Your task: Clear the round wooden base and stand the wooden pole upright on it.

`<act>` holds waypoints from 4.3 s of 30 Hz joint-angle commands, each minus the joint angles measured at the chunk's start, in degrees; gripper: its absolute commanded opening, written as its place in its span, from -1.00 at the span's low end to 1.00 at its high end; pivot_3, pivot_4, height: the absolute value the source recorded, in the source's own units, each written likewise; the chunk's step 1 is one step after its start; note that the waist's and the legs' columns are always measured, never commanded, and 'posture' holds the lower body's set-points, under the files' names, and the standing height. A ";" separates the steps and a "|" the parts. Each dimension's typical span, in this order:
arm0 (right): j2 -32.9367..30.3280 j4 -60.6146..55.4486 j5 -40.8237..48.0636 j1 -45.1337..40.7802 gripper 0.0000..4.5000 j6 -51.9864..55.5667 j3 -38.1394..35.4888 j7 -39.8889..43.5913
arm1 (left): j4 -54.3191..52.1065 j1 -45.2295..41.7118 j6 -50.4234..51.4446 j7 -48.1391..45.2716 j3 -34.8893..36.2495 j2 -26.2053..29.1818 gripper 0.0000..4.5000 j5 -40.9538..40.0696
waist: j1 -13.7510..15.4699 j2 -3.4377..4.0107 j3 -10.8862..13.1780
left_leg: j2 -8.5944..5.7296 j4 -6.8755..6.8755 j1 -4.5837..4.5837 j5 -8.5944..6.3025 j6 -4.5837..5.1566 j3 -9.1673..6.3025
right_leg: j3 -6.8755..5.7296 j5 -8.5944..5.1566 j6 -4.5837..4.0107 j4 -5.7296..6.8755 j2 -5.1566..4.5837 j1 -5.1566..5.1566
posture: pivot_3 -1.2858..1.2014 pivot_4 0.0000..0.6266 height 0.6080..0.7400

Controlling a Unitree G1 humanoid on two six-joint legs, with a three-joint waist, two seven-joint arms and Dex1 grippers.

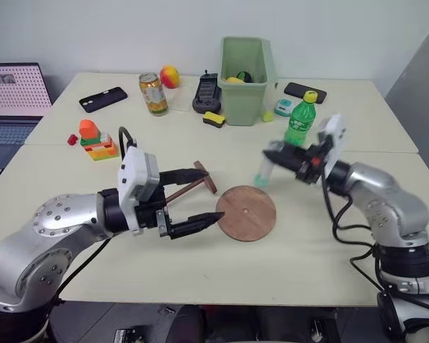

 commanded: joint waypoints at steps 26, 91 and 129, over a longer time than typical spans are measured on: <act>0.09 39.28 -14.00 -13.88 0.75 -20.88 -6.86 -14.00 | 5.01 -9.37 0.21 -1.58 -4.71 -3.44 1.00 0.74 | -1.68 0.02 0.00 | 0.15 -0.01 -0.27 0.06 -0.10 0.40 | 0.35 0.01 0.00 0.17 -0.04 -0.48 | 0.03 -0.52 1.00; -1.57 -38.22 17.01 26.45 1.00 14.26 5.29 -1.46 | 87.45 -55.25 -14.65 -42.77 -24.09 -8.90 -0.89 47.55 | -0.24 0.05 0.07 | -0.03 0.91 -1.35 -0.04 0.10 -0.70 | -1.01 0.01 -0.04 0.70 0.42 -0.99 | 0.03 -0.52 1.00; -3.50 -42.08 9.80 50.31 1.00 0.57 -0.38 -0.99 | 50.39 -24.05 -23.11 -6.51 -4.54 -39.46 -0.89 20.65 | 0.23 0.11 -0.02 | -0.54 1.60 -0.78 -0.03 0.09 -1.12 | -1.03 -0.05 0.06 1.02 0.02 0.02 | 0.03 -0.52 1.00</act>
